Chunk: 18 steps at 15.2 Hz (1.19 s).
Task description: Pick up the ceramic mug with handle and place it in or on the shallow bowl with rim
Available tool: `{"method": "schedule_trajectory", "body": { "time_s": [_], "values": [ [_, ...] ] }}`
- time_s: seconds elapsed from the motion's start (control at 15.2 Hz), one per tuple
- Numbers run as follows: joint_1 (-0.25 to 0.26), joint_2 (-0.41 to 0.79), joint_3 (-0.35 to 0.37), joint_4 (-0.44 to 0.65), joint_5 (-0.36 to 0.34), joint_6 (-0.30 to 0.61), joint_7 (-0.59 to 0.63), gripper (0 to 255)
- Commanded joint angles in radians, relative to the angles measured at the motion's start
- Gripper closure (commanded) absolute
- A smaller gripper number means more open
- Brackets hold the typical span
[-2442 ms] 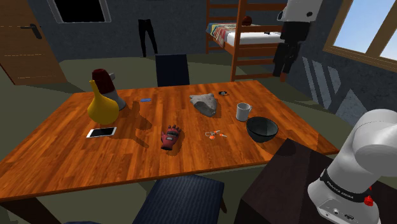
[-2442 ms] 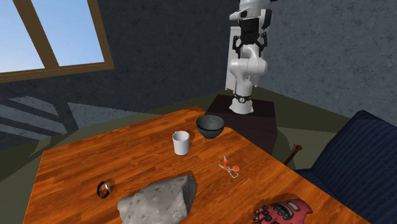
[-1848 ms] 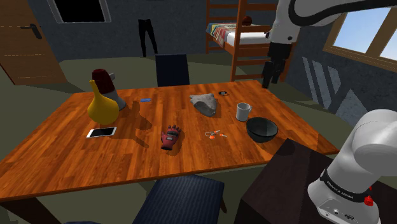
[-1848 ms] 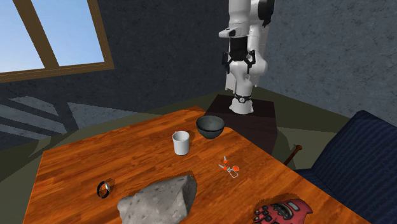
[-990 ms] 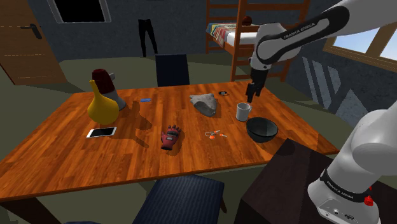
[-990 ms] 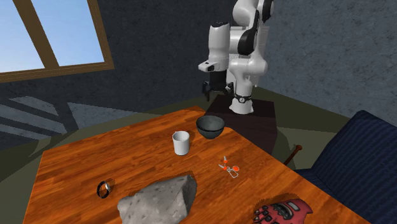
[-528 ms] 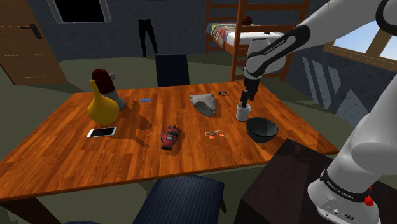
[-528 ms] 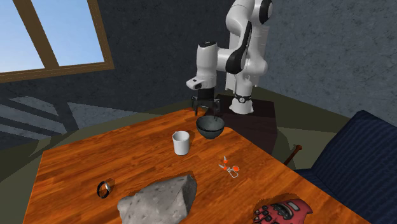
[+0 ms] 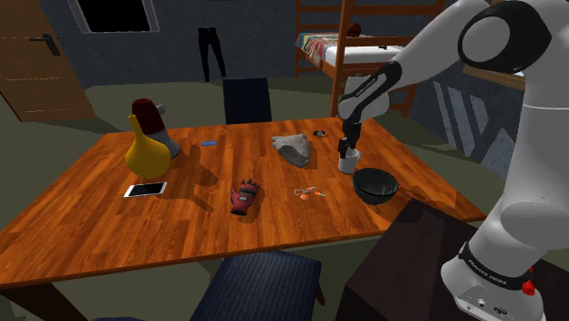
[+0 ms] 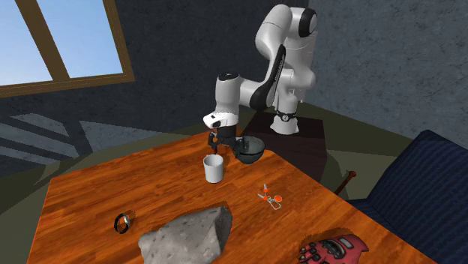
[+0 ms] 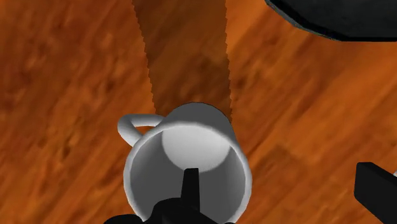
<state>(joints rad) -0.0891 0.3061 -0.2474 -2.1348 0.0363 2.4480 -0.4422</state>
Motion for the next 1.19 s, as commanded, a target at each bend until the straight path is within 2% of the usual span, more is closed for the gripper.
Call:
{"method": "schedule_trajectory", "body": {
  "time_s": [0.0, 0.53, 1.06, 1.12],
  "values": [
    [-0.014, 0.07, 0.003, 0.048, 0.011, 0.026, -0.021, 0],
    [-0.031, 0.152, 0.019, 0.051, 0.037, 0.105, -0.038, 0],
    [-0.031, 0.152, 0.019, 0.051, 0.037, 0.104, -0.038, 0],
    [-0.031, 0.152, 0.019, 0.051, 0.037, 0.104, -0.038, 255]
  ]
}}
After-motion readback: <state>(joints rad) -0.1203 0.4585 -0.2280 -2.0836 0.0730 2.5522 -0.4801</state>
